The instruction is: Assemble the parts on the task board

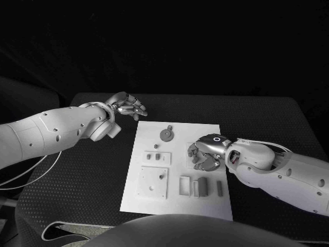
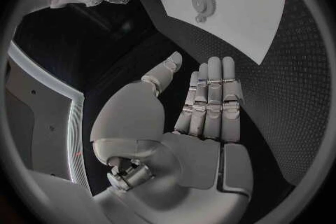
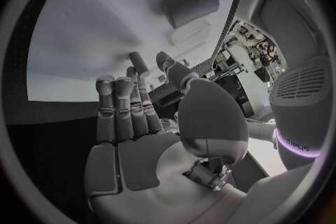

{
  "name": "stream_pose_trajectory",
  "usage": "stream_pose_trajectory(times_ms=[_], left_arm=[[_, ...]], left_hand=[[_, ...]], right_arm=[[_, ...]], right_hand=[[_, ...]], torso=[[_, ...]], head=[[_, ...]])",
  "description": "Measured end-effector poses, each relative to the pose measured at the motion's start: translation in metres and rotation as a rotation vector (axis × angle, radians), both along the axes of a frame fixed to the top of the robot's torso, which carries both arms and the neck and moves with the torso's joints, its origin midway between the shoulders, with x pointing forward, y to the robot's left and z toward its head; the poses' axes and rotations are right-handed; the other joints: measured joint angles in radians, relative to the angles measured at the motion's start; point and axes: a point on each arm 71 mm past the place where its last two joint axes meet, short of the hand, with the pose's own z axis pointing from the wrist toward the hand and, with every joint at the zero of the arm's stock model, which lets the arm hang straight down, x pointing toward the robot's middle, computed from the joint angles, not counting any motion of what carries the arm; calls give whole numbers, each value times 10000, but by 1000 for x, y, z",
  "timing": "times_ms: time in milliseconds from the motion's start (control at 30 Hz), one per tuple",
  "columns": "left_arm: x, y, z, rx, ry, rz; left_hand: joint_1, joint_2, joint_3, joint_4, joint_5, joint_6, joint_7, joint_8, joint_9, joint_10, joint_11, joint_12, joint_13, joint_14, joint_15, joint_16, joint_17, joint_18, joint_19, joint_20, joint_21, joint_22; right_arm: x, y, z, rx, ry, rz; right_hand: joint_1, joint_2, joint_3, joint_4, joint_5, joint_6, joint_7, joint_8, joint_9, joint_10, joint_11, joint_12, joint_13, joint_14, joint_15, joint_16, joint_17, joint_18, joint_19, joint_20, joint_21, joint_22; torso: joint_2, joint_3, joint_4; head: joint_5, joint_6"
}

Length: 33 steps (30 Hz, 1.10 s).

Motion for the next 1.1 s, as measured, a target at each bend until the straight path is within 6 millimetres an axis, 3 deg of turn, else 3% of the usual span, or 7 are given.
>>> stream_pose_trajectory(times_ms=[100,267,400,600,767,1100], left_arm=[[0,0,0,1,-2,3],[0,0,0,3,-2,8],[0,0,0,4,0,9],[0,0,0,2,2,6],[0,0,0,1,3,4],[0,0,0,2,5,8]], left_hand=[[0,0,0,0,0,-49,49,-45,0,-3,4,0,-8,0,0,-44,25,0,0,0,-48,-9],[0,0,0,0,0,-54,53,-59,-9,-56,55,0,-18,0,0,-71,45,-3,0,1,-54,-13],[0,0,0,0,0,-55,54,-59,-9,-56,55,0,-18,0,0,-71,49,-5,0,1,-54,-13],[0,0,0,0,0,-55,54,-59,-9,-56,55,0,-17,0,0,-70,66,-16,-1,1,-53,-13],[0,0,0,0,0,-55,54,-59,-8,-55,55,0,-26,0,0,-111,69,-60,0,1,-53,-12],[0,0,0,0,0,-55,53,-59,-8,-55,54,0,-25,0,0,-112,84,-67,-1,1,-53,-12]], right_arm=[[0,1,0,-50,8,39],[0,1,0,-107,-60,66],[0,0,0,-136,-106,66],[1,-1,-1,-177,-253,57],[1,0,0,-188,-351,82],[0,0,1,-171,-461,123]], right_hand=[[18,19,0,-6,0,125,-14,64,22,15,-15,39,4,0,1,-1,-13,0,0,0,0,0],[177,447,99,-162,0,424,-68,212,54,321,-143,229,84,-11,-33,-2,-34,-1,2,2,1,11],[262,622,152,-215,0,461,-97,231,54,320,-140,264,169,-21,-93,-2,-48,-1,2,2,1,24],[343,719,220,-283,0,476,-84,231,48,324,-137,319,178,-22,-94,-1,-69,-1,1,3,1,22],[470,927,248,-311,0,597,-169,280,45,382,-165,319,184,-21,-94,-1,-79,0,0,5,0,21],[557,1014,248,-311,0,791,-221,373,44,576,-253,398,269,46,-161,-2,-90,1,-13,17,1,49]], torso=[[-1,-2,-3],[-4,-1,-8],[-5,0,-14],[-7,5,-17],[-6,6,-16],[-6,7,-14]], head=[[12,0],[15,0],[4,0],[-15,0],[-21,0],[-35,0]])
